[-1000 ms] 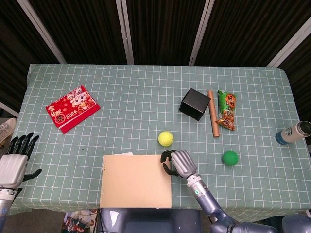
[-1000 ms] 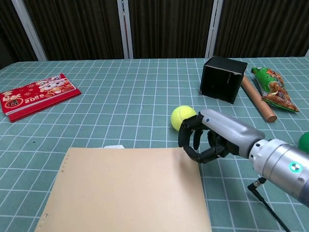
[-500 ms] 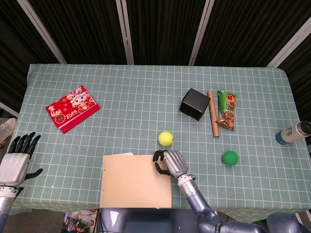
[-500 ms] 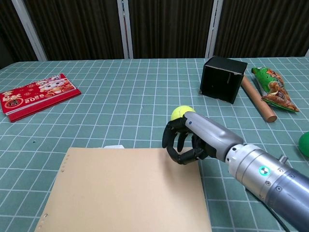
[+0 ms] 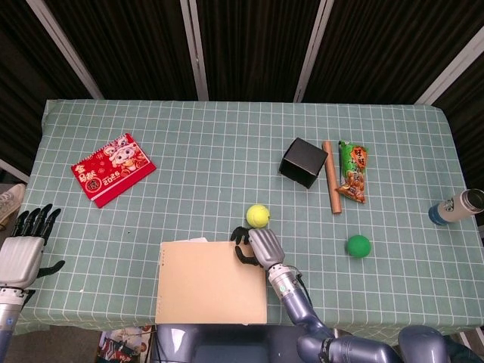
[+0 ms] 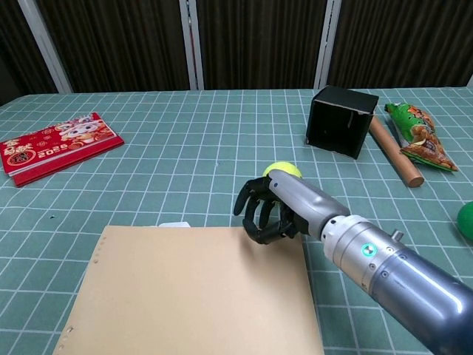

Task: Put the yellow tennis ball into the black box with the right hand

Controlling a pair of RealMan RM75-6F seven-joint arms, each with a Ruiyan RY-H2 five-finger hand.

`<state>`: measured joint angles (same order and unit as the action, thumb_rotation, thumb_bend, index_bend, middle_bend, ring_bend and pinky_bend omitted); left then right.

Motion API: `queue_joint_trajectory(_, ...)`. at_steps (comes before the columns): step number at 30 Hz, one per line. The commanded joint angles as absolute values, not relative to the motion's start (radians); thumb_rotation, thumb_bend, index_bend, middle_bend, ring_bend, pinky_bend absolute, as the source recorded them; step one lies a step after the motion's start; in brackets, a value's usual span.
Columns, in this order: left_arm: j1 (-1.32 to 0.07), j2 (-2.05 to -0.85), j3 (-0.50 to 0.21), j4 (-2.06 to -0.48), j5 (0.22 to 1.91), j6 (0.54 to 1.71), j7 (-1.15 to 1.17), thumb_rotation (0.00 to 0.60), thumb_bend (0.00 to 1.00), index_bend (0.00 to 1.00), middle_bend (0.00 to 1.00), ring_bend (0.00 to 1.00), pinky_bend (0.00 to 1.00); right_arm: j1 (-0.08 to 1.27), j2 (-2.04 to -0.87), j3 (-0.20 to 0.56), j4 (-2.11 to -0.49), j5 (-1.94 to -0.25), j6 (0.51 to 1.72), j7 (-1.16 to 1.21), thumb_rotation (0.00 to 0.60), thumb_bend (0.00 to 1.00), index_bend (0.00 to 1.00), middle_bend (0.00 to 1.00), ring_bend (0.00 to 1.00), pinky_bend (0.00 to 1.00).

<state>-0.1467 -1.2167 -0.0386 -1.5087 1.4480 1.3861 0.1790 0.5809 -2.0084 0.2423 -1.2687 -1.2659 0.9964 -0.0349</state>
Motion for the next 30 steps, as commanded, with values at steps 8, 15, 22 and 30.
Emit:
queue_joint_trajectory(8, -0.152, -1.224, -0.04, -1.503, 1.435, 1.375, 0.188, 0.6, 0.07, 0.0, 0.0, 0.0, 0.0, 0.594, -2.028, 0.261, -1.234, -1.263, 1.014, -0.004, 0.6, 0.52, 0.31, 0.38, 0.46, 0.74)
queue_joint_trajectory(15, -0.155, -1.224, -0.037, -1.505, 1.433, 1.369, 0.193, 0.6, 0.07, 0.0, 0.0, 0.0, 0.0, 0.601, -2.017, 0.277, -1.213, -1.253, 1.013, 0.016, 0.6, 0.52, 0.31, 0.37, 0.44, 0.74)
queue_joint_trajectory(22, -0.157, -1.223, -0.031, -1.511, 1.434, 1.362, 0.2, 0.6, 0.07, 0.0, 0.0, 0.0, 0.0, 0.604, -2.0, 0.285, -1.21, -1.245, 1.013, 0.023, 0.6, 0.52, 0.25, 0.31, 0.4, 0.74)
queue_joint_trajectory(30, -0.158, -1.223, -0.029, -1.514, 1.432, 1.359, 0.195, 0.6, 0.07, 0.0, 0.0, 0.0, 0.0, 0.615, -1.989, 0.3, -1.195, -1.222, 0.995, 0.043, 0.6, 0.52, 0.23, 0.28, 0.38, 0.74)
